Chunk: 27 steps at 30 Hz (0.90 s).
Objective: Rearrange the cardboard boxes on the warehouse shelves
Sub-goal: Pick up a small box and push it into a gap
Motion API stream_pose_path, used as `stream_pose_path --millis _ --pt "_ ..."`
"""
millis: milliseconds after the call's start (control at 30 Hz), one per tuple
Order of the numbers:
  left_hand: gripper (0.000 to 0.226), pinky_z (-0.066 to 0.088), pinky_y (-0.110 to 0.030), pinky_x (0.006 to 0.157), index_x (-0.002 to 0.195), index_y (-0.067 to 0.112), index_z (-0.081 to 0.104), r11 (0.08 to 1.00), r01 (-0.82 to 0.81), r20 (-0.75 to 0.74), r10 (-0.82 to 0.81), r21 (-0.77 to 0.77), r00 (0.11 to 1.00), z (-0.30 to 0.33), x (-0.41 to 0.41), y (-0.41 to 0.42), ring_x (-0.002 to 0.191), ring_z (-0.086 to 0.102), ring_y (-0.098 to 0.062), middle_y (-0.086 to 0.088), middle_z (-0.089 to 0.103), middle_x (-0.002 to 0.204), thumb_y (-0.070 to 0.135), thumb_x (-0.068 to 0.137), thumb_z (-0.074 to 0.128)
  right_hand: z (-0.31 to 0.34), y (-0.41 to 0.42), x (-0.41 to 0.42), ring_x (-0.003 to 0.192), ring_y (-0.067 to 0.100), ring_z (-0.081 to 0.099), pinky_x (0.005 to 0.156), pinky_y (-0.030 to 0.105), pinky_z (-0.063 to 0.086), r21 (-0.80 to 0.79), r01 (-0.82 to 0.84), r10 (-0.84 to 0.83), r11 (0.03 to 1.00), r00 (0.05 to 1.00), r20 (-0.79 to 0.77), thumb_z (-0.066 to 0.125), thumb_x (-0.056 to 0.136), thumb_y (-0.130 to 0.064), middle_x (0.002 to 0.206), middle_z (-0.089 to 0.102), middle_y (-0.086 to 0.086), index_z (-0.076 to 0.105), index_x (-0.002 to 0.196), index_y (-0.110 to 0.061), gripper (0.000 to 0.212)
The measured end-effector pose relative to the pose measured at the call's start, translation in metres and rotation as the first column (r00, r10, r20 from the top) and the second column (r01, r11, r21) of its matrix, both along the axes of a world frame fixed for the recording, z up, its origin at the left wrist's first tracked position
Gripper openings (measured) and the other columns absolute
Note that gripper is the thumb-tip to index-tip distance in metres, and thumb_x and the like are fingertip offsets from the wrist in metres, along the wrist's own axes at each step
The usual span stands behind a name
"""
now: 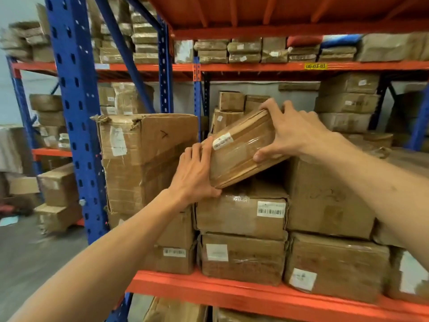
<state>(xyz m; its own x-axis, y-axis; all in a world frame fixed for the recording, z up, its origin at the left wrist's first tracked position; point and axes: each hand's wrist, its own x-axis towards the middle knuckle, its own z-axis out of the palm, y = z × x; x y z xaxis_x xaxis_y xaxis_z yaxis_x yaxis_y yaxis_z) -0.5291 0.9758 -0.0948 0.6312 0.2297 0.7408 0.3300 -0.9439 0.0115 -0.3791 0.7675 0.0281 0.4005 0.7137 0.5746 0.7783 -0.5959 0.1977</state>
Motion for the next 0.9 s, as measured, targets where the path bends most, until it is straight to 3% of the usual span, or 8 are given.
stream_pose_path --millis 233,433,500,567,633,700,800,900 --pt "0.144 0.036 -0.047 0.109 0.158 0.019 0.004 0.991 -0.010 -0.112 0.025 0.132 0.993 0.011 -0.020 0.029 0.127 0.038 -0.035 -0.016 0.037 0.143 0.056 0.049 0.090 -0.027 0.020 -0.007 0.087 0.033 0.062 0.073 0.041 0.044 0.087 -0.019 0.023 0.996 0.999 -0.049 0.074 0.041 -0.093 0.117 0.058 0.013 0.028 0.132 -0.024 0.124" --pt "0.141 0.028 -0.048 0.116 0.160 0.016 0.005 0.930 0.055 -0.249 0.039 0.362 0.968 0.005 -0.016 0.027 0.134 0.033 -0.037 -0.019 0.035 0.149 0.056 0.053 0.089 -0.098 -0.011 0.008 0.075 0.021 0.050 0.064 0.032 0.037 0.214 0.016 0.023 0.977 0.984 -0.179 0.066 0.046 -0.097 0.104 0.062 0.008 0.028 0.112 -0.031 0.101" --pt "0.142 0.026 -0.047 0.117 0.160 0.018 0.001 0.937 0.076 -0.254 0.014 0.341 0.967 0.005 -0.015 0.027 0.137 0.030 -0.037 -0.018 0.033 0.151 0.055 0.055 0.090 -0.090 -0.009 0.010 0.080 0.024 0.049 0.066 0.036 0.039 0.194 0.032 -0.003 0.981 0.989 -0.147 0.067 0.043 -0.097 0.110 0.058 0.011 0.030 0.113 -0.031 0.104" --pt "0.145 0.022 -0.047 0.119 0.161 0.021 -0.003 0.948 0.101 -0.267 -0.018 0.301 0.963 0.009 -0.016 0.030 0.139 0.025 -0.035 -0.016 0.029 0.154 0.058 0.056 0.090 -0.079 -0.003 0.011 0.106 0.033 0.050 0.084 0.046 0.047 0.126 0.046 -0.037 0.991 0.997 -0.070 0.069 0.043 -0.095 0.130 0.044 0.016 0.035 0.122 -0.027 0.110" --pt "0.144 0.019 -0.050 0.119 0.162 0.028 -0.004 0.967 0.160 -0.281 -0.101 0.197 0.954 0.012 -0.018 0.035 0.143 0.016 -0.033 -0.011 0.021 0.159 0.063 0.057 0.089 -0.072 -0.001 0.014 0.135 0.039 0.032 0.108 0.056 0.037 0.031 -0.061 0.061 0.998 0.998 -0.010 0.072 0.052 -0.089 0.151 0.022 0.013 0.039 0.135 -0.031 0.107" --pt "0.141 0.020 -0.059 0.117 0.160 0.041 -0.006 0.974 0.227 -0.237 -0.219 0.006 0.946 0.010 -0.020 0.039 0.148 0.002 -0.034 -0.006 0.003 0.163 0.067 0.058 0.087 -0.071 -0.003 0.017 0.147 0.040 0.020 0.116 0.060 0.026 -0.081 -0.229 0.228 0.970 0.974 -0.017 0.070 0.069 -0.081 0.164 0.000 0.006 0.028 0.151 -0.049 0.097" --pt "0.137 0.017 -0.063 0.118 0.155 0.055 -0.008 0.945 0.267 -0.129 -0.293 -0.187 0.947 0.002 -0.019 0.044 0.150 -0.012 -0.037 0.002 -0.024 0.162 0.066 0.058 0.088 -0.080 -0.007 0.025 0.144 0.042 0.031 0.112 0.064 0.035 -0.185 -0.362 0.388 0.914 0.912 0.132 0.054 0.090 -0.071 0.169 0.005 0.017 0.017 0.161 -0.054 0.082" --pt "0.127 0.022 -0.054 0.121 0.154 0.060 -0.002 0.924 0.315 -0.156 -0.352 -0.216 0.923 -0.004 -0.017 0.045 0.150 0.003 -0.039 0.007 -0.022 0.160 0.060 0.064 0.088 -0.085 -0.011 0.037 0.133 0.042 0.043 0.091 0.059 0.053 -0.237 -0.399 0.453 0.886 0.854 0.256 0.039 0.099 -0.071 0.163 0.026 0.021 0.017 0.163 -0.045 0.072"
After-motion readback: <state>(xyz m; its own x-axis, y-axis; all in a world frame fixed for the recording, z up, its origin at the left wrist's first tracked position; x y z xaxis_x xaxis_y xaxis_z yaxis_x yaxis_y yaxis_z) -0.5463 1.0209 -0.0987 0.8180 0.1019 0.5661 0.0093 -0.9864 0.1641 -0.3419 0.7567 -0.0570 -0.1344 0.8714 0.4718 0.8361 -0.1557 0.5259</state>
